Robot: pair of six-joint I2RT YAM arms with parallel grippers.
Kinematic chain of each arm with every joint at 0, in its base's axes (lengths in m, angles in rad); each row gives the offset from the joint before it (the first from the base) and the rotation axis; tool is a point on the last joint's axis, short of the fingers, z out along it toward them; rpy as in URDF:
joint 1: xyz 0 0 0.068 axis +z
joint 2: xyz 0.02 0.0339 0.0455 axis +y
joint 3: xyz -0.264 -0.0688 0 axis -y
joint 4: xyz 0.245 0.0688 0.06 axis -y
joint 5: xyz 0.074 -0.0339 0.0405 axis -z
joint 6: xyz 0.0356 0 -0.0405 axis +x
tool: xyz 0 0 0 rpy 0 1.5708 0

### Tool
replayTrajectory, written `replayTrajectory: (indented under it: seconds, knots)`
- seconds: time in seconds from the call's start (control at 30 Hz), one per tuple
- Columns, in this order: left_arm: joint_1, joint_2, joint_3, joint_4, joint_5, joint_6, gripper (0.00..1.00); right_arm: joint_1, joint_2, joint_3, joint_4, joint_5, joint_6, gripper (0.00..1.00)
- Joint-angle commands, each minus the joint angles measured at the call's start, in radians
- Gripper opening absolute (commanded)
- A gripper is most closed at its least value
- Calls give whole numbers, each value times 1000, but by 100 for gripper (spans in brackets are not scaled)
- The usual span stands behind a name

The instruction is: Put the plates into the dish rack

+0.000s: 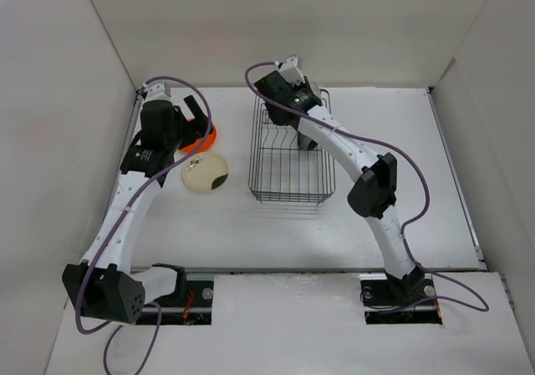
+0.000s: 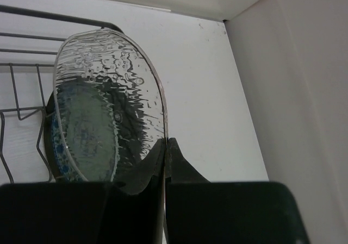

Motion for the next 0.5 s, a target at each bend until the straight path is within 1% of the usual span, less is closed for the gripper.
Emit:
replayTrajectory:
  seconds: [0.0,0.47]
  knots:
    - [4,-37,19,28,17,-5,100,5,4,74,18,45,-17,0]
    - [4,-55,19,37,46,-5,100,5,62,74,38,54,-37,0]
